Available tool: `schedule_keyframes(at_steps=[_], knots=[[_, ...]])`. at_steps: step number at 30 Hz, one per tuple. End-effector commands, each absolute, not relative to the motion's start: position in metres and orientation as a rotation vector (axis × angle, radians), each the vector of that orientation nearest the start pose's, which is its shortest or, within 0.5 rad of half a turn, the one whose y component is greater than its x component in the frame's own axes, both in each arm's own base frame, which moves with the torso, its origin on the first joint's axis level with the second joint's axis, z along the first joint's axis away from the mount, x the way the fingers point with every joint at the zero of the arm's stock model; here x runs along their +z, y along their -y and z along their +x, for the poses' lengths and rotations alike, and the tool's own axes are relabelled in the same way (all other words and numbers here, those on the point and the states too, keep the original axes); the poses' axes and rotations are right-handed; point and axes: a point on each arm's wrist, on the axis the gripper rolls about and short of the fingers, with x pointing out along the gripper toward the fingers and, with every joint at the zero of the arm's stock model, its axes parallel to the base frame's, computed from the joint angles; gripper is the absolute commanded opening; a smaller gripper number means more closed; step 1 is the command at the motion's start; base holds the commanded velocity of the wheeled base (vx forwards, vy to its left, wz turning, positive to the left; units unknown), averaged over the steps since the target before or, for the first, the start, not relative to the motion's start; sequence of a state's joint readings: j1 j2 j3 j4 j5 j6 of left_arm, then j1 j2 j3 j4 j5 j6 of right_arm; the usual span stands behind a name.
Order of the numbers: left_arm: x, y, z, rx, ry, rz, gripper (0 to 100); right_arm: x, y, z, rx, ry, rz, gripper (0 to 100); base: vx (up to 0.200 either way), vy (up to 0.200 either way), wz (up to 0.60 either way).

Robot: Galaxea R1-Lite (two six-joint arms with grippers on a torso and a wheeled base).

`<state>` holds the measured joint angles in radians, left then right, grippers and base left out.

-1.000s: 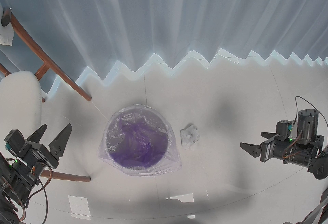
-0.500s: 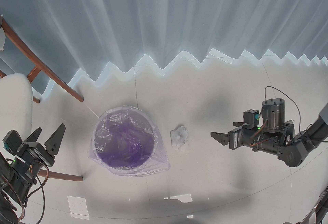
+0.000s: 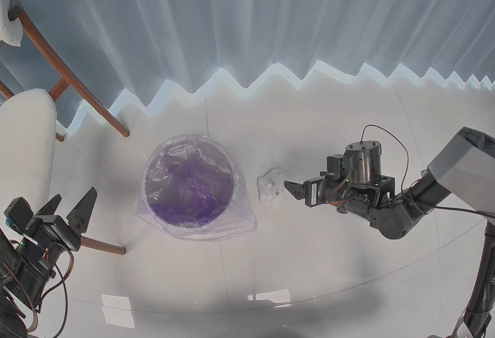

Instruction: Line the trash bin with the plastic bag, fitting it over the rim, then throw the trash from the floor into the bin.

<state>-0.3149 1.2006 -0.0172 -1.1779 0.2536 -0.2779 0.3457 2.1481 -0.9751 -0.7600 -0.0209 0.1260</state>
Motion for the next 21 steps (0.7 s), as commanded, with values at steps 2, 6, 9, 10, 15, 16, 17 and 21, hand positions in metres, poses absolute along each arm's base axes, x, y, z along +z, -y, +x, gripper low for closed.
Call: schedule_keyframes(at_steps=[2, 6, 9, 10, 15, 16, 17, 21], knots=[[0.142, 0.033, 0.123, -0.035, -0.024, -0.277, 100, 0.047, -0.151, 0.415, 0.267, -0.408, 0.044, 100, 0.0, 0.0, 0.0], [0.142, 0.032, 0.122, -0.027, -0.026, -0.274, 100, 0.041, -0.159, 0.439, 0.267, -0.361, 0.051, 100, 0.0, 0.0, 0.0], [0.142, 0.032, 0.123, -0.02, -0.027, -0.274, 100, 0.038, -0.163, 0.45, 0.258, -0.335, 0.053, 100, 0.0, 0.0, 0.0], [0.142, 0.032, 0.123, -0.018, -0.026, -0.275, 100, 0.033, -0.168, 0.461, 0.25, -0.314, 0.052, 100, 0.0, 0.0, 0.0], [0.141, 0.032, 0.123, -0.017, -0.034, -0.273, 100, 0.022, -0.172, 0.472, 0.248, -0.351, 0.036, 100, 0.0, 0.0, 0.0], [0.141, 0.032, 0.123, -0.017, -0.034, -0.273, 100, 0.019, -0.172, 0.472, 0.248, -0.357, 0.034, 100, 0.0, 0.0, 0.0], [0.14, 0.032, 0.124, -0.014, -0.036, -0.272, 100, 0.017, -0.173, 0.477, 0.246, -0.358, 0.033, 100, 0.0, 0.0, 0.0], [0.14, 0.029, 0.125, 0.009, -0.033, -0.269, 100, 0.01, -0.175, 0.487, 0.242, -0.394, 0.026, 100, 0.0, 0.0, 0.0]])
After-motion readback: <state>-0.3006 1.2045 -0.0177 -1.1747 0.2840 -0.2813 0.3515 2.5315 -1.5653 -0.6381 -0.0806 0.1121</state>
